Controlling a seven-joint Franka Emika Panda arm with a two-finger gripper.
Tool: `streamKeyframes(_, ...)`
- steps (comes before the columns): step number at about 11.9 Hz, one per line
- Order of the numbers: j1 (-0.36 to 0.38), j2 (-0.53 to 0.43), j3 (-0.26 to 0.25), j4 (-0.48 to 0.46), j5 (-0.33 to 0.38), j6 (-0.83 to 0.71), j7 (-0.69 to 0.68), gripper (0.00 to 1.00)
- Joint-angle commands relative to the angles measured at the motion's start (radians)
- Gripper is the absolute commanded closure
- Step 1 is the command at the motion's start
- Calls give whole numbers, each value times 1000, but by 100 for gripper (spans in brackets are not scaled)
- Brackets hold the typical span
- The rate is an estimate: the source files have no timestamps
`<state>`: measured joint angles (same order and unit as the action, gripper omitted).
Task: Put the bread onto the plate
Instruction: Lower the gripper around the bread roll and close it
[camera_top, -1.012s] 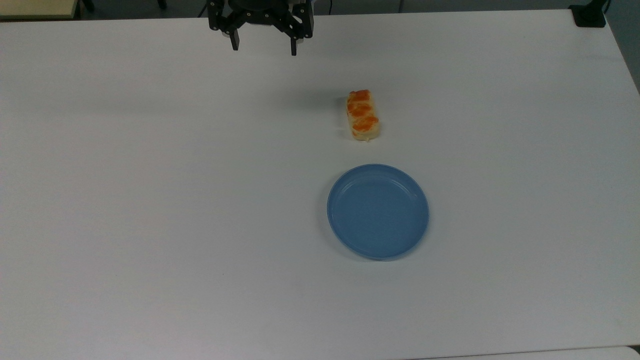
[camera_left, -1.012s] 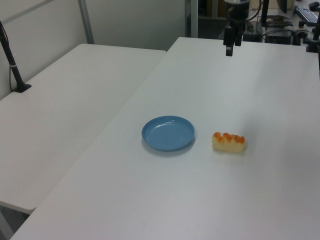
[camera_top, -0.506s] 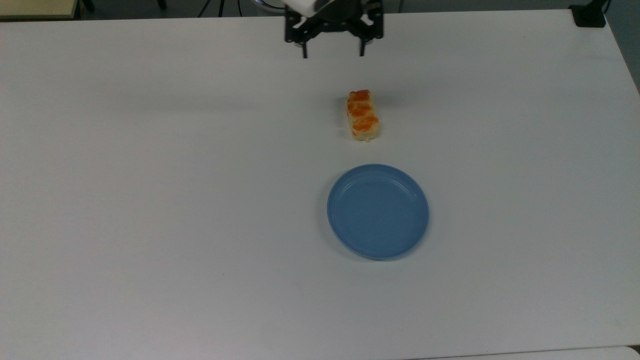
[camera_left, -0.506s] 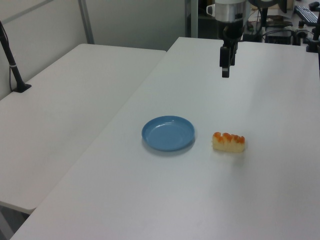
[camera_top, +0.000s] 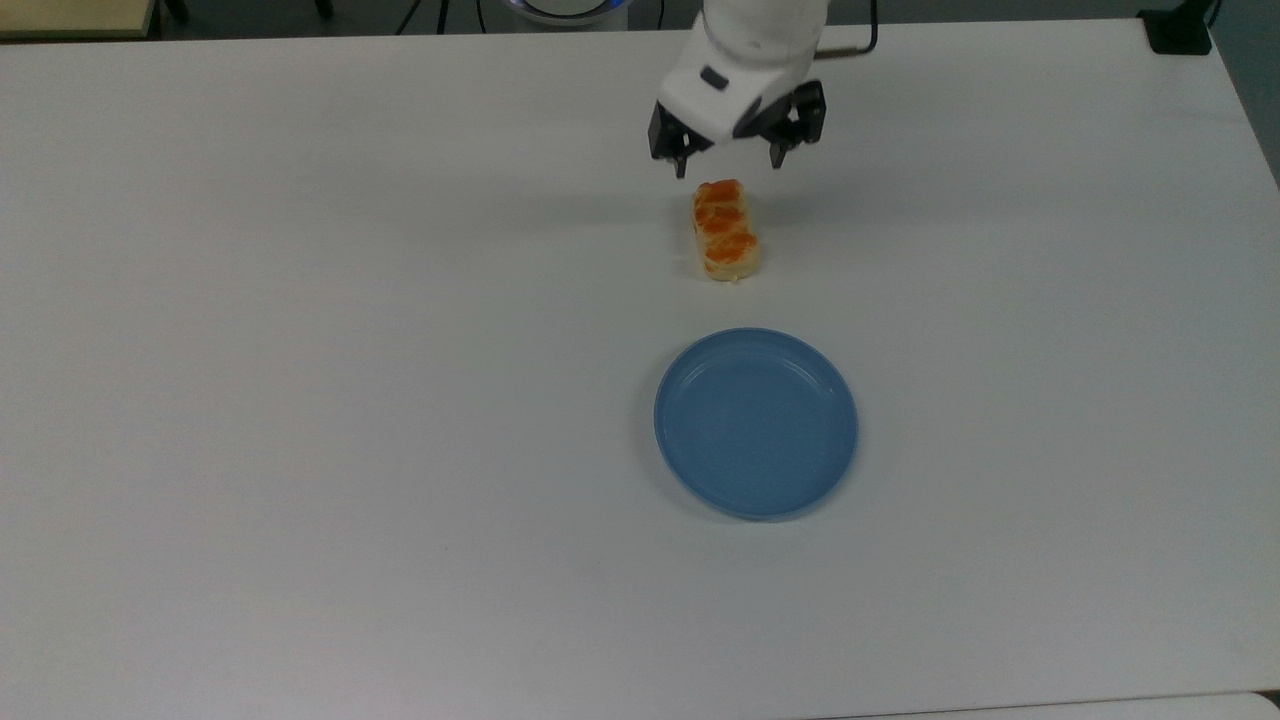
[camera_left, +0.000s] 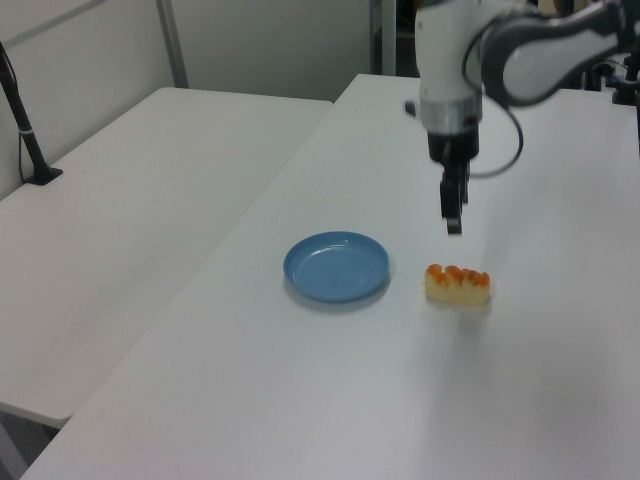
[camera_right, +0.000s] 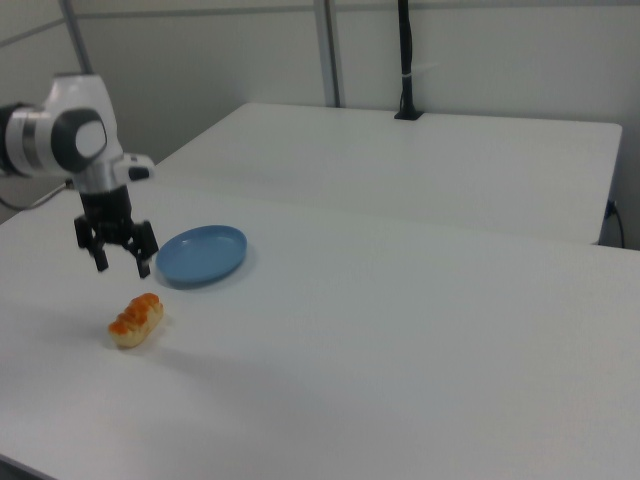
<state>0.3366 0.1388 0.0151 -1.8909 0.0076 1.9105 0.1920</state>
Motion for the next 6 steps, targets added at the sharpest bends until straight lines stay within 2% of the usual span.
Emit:
streamKeyframes(1,38,54,-12,-152,-56,210,10,0)
streamKeyframes(4,42,136,-12,-172,-84,283,20,0)
streamKeyframes(5,42,142,-12,-172,-101,306,49,23)
streamKeyframes(6,42,139,-12,-169,-107,308,58,53)
